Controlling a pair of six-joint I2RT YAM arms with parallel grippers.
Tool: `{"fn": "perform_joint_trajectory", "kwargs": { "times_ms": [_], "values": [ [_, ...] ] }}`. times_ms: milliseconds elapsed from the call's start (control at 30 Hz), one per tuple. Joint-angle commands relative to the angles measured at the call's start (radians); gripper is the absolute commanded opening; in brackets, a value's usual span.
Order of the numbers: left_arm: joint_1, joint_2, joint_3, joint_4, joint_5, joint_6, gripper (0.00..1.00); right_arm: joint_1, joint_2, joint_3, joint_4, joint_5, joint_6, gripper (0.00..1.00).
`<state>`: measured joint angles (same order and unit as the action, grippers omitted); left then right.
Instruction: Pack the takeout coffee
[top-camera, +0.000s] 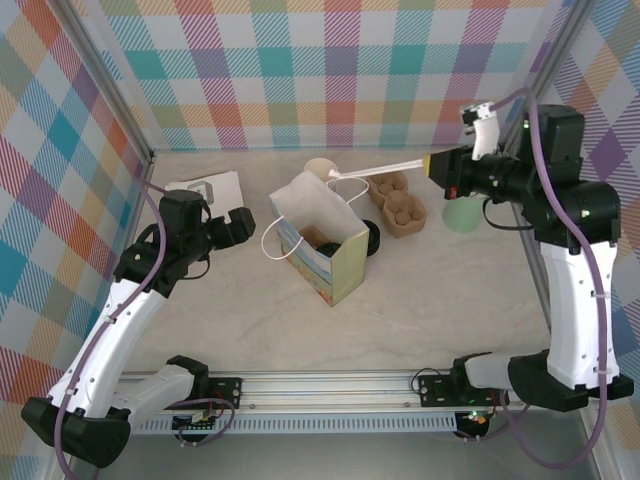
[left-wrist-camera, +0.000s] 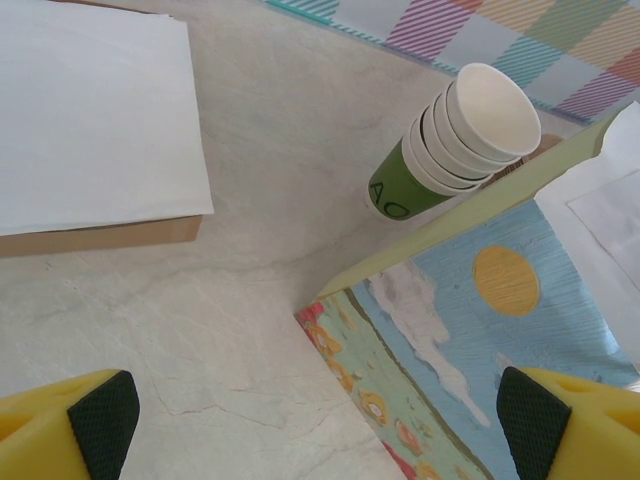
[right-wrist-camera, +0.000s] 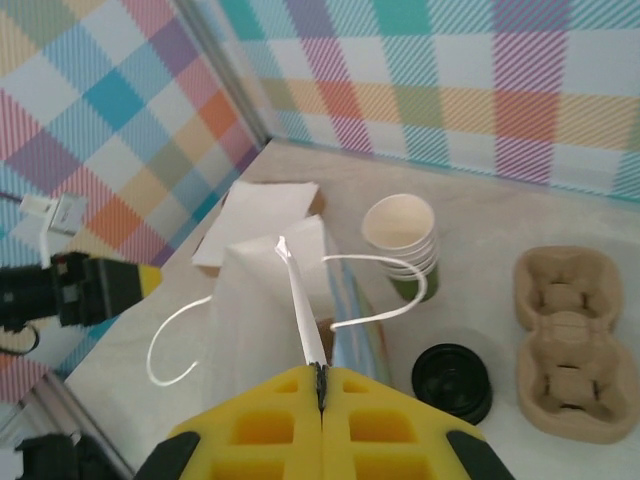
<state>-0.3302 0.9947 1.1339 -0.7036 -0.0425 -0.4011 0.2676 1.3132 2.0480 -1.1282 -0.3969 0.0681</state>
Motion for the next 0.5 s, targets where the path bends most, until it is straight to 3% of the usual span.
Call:
{"fn": "perform_joint_trajectory", "kwargs": {
  "times_ms": [0,267,467],
  "values": [
    [0.006,-0.005,0.014,0.001,-0.019,-0.015,0.95,0.103,0.040,0.011,-0.019,0.069,-0.033,0.07],
    [0.006,-0.010,0.007,-0.010,-0.035,-0.012,0.95,0.314,0.198,0.066,-0.052,0.246,-0.107,0.07],
    [0.006,-0.011,0.007,-0.013,-0.039,-0.008,0.95,0.395,0.325,0.120,-0.051,0.272,-0.132,0.07]
  ]
}}
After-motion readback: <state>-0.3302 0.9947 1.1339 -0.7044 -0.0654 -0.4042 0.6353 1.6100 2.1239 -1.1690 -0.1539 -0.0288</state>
